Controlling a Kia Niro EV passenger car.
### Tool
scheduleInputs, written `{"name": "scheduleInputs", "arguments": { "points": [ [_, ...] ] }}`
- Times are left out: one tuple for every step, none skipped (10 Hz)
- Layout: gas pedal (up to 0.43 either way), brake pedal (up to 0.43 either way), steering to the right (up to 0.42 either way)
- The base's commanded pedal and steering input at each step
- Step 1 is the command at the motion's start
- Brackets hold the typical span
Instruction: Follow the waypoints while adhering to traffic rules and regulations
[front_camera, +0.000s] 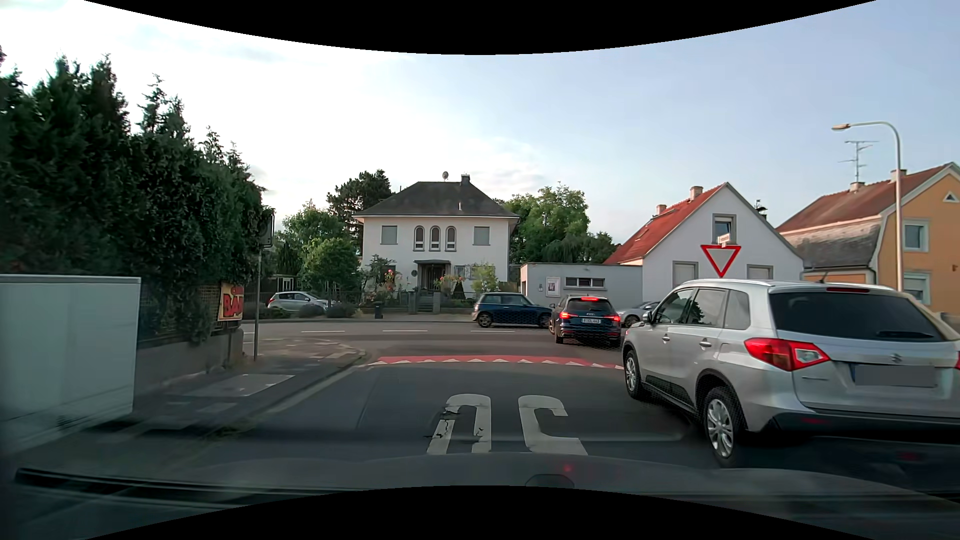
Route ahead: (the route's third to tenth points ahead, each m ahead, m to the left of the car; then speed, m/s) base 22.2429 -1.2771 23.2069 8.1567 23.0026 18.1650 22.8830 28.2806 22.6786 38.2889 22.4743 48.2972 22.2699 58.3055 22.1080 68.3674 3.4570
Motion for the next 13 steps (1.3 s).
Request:
{"name": "scheduleInputs", "arguments": {
  "points": [
    [0.000,0.110,-0.003],
    [0.000,0.116,-0.003],
    [0.000,0.116,-0.003],
    [0.000,0.122,-0.004],
    [0.000,0.134,-0.003],
    [0.000,0.140,-0.003],
    [0.000,0.140,-0.003],
    [0.000,0.146,0.000],
    [0.000,0.152,0.003],
    [0.000,0.159,0.006],
    [0.000,0.159,0.011],
    [0.000,0.159,0.020],
    [0.000,0.159,0.034]
  ]
}}
